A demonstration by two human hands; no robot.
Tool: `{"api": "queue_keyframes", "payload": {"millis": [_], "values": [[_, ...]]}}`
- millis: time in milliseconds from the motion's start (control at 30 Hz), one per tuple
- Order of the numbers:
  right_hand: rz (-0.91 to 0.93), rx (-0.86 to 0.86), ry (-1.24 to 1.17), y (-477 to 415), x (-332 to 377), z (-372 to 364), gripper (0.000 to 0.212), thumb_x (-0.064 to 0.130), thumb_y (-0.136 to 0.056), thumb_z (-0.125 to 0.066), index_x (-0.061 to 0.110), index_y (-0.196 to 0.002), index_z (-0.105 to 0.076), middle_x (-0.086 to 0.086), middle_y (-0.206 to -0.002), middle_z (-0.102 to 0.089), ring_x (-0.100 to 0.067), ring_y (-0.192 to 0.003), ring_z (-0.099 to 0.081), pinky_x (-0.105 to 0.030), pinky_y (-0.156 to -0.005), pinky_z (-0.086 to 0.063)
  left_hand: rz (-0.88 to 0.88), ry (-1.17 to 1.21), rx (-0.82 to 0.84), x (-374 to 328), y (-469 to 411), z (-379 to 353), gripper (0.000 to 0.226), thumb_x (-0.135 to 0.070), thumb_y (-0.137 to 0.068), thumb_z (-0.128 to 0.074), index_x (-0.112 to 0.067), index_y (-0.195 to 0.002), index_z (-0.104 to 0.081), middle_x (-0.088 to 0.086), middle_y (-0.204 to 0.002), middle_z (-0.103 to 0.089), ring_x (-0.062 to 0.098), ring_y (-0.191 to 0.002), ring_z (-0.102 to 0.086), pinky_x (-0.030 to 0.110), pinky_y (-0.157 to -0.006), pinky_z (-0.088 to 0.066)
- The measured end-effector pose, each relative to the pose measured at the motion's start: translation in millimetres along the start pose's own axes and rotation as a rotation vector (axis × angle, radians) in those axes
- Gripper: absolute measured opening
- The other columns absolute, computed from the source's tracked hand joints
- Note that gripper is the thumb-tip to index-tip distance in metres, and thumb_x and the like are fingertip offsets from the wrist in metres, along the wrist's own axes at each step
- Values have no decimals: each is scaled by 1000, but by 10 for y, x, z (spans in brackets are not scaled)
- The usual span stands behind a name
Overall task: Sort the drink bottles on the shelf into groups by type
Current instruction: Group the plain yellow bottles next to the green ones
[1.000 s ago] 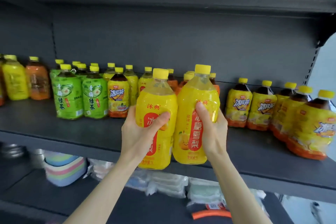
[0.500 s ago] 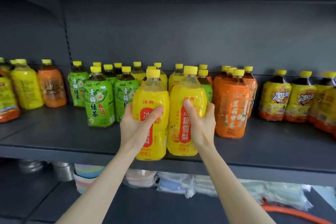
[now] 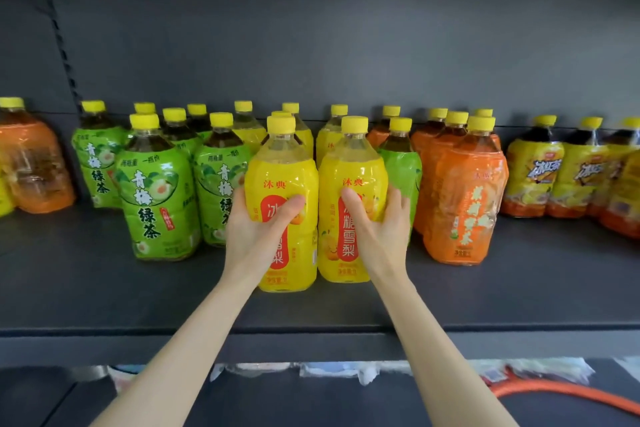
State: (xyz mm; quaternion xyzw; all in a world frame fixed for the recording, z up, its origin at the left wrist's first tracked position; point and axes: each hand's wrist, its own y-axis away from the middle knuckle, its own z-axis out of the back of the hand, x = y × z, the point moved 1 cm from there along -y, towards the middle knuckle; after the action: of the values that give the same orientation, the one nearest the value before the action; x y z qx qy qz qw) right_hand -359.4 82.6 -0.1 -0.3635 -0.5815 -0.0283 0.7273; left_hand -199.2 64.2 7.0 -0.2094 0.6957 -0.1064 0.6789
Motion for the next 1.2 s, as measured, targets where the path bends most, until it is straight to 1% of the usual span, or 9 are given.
{"api": "queue_keyframes", "payload": {"millis": [100, 200, 333, 400, 467, 633, 800, 967, 1200], "values": [[-23, 62, 65, 76, -89, 13, 88, 76, -69, -57, 32, -142, -35, 5, -130, -36, -16, -125, -38, -35, -103, -37, -9, 28, 38, -4, -41, 10, 70, -54, -59, -68, -31, -121, -45, -16, -104, -60, 2, -96, -59, 22, -74, -48], [-46, 119, 2, 188, -154, 76, 93, 71, -72, -63, 31, -146, -24, 7, -140, -40, -12, -130, -43, -44, -107, -41, -24, 51, 78, -2, -57, 29, 67, -51, -62, -68, -32, -121, -43, -17, -104, -59, -1, -95, -58, 16, -71, -45], [-27, 119, 7, 288, -117, 120, 63, 40, -85, -67, 22, -135, -33, 5, -128, -56, 7, -109, -57, -34, -97, -52, -38, 69, 100, -11, -41, 51, 63, -48, -64, -68, -34, -119, -42, -21, -103, -58, -7, -91, -57, 8, -67, -45], [-15, 64, 81, 259, -95, 92, 62, 46, -85, -67, 19, -133, -39, 2, -127, -55, -2, -112, -57, -37, -96, -52, -40, 76, 112, -17, -36, 60, 62, -48, -64, -67, -35, -119, -41, -20, -104, -57, -8, -92, -57, 6, -66, -45], [-8, 4, 194, 210, -78, 51, 73, 58, -79, -64, 17, -135, -44, -1, -128, -54, -16, -115, -56, -44, -96, -50, -43, 77, 126, -34, -39, 72, 61, -48, -65, -67, -36, -118, -40, -21, -104, -57, -8, -92, -56, 7, -65, -45], [-41, -55, 299, 68, -89, -50, 90, 79, -64, -55, 21, -134, -51, 3, -122, -65, -17, -109, -62, -45, -90, -54, -50, 92, 137, -24, -46, 73, 53, -46, -65, -68, -40, -111, -41, -20, -104, -58, -8, -92, -57, 6, -66, -47], [-83, -39, 335, -32, -60, -107, 76, 59, -76, -68, 17, -137, -51, -1, -119, -68, -19, -103, -65, -45, -91, -54, -53, 83, 119, 20, -73, 50, 46, -44, -67, -68, -43, -106, -43, -21, -103, -58, -5, -93, -58, 10, -68, -48], [-90, -58, 384, -145, -83, -127, 75, 56, -78, -69, 14, -138, -51, -1, -103, -68, -21, -94, -65, -43, -87, -54, -62, 70, 79, 61, -109, -10, 43, -30, -77, -70, -39, -109, -43, -21, -100, -57, -5, -89, -58, 5, -63, -47], [-148, -48, 340, -290, -147, -126, 65, 47, -81, -71, 11, -131, -50, -10, -117, -66, -29, -106, -62, -42, -89, -49, -46, 57, 53, 100, -150, -78, 54, -34, -75, -70, -25, -122, -46, -13, -103, -59, -1, -91, -58, 4, -60, -46]]}}
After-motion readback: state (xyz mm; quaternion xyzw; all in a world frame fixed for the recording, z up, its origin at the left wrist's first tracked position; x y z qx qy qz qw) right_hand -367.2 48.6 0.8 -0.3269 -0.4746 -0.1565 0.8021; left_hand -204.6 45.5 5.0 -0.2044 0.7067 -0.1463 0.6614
